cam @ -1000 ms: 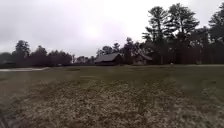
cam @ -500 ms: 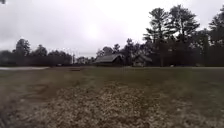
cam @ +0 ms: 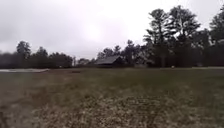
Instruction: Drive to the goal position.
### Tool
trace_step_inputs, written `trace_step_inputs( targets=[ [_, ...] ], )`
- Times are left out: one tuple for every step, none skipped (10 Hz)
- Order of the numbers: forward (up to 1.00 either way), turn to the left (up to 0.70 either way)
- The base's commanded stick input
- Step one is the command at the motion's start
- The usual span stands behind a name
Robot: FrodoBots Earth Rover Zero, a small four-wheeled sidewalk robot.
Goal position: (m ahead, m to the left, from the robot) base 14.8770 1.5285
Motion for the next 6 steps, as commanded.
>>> trace_step_inputs(
  targets=[
    [0.7,0.0],
    [0.7,0.0],
    [0.7,0.0],
    [0.7,0.0],
    [0.7,0.0],
    [0.7,0.0]
  ],
)
